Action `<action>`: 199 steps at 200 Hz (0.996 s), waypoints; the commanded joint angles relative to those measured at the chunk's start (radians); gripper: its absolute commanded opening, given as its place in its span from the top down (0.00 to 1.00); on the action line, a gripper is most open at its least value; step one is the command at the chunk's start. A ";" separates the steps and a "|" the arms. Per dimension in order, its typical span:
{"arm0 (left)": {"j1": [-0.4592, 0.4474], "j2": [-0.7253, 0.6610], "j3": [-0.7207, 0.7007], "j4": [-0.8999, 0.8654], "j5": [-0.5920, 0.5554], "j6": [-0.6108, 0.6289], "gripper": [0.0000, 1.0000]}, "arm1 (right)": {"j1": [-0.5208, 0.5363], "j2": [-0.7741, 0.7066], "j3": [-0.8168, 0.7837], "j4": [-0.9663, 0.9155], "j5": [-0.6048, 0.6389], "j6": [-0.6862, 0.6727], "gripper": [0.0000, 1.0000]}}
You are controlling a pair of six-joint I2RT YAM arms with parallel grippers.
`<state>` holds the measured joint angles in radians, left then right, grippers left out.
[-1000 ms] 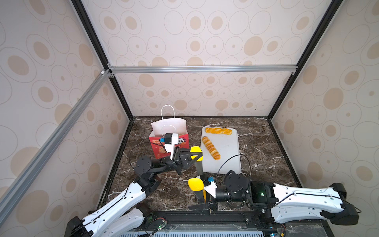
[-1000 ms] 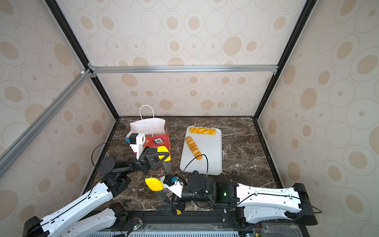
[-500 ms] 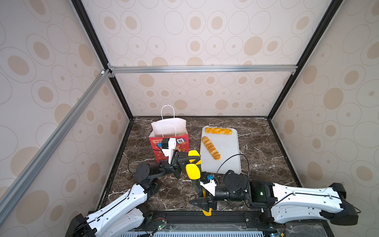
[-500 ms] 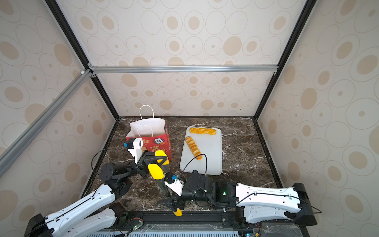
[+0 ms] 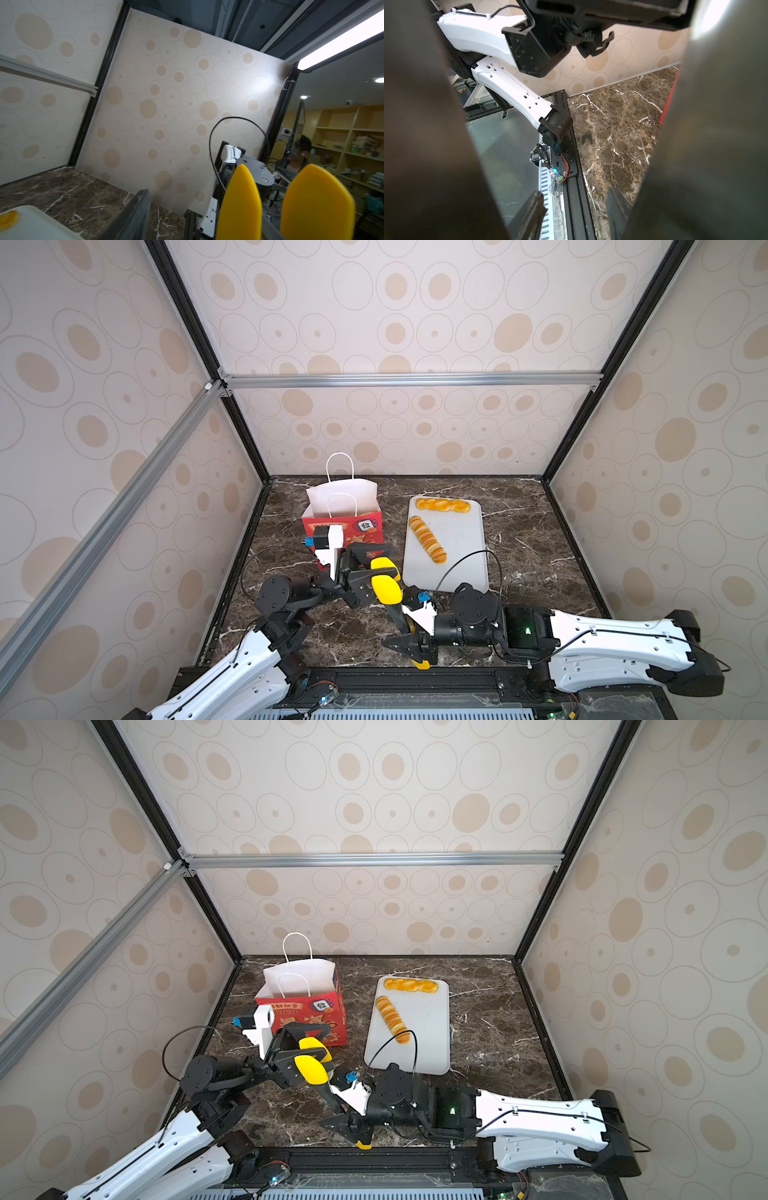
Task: Pack bread into a paper bag
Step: Adjust the clamp.
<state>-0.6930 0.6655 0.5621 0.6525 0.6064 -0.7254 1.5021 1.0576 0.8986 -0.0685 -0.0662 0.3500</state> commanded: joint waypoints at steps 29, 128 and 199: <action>0.011 -0.151 0.088 -0.509 -0.502 0.169 0.06 | 0.017 -0.064 0.026 0.033 -0.024 -0.085 0.55; 0.011 -0.239 0.415 -1.158 -1.051 0.415 0.02 | 0.017 -0.084 0.121 -0.382 0.400 -0.094 0.55; 0.012 -0.414 0.376 -1.448 -0.941 0.382 0.01 | -0.267 0.155 0.179 -0.684 0.556 -0.033 0.52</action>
<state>-0.6846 0.3084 0.9588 -0.6796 -0.3611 -0.3428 1.3495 1.1984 1.0874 -0.6544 0.4629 0.2893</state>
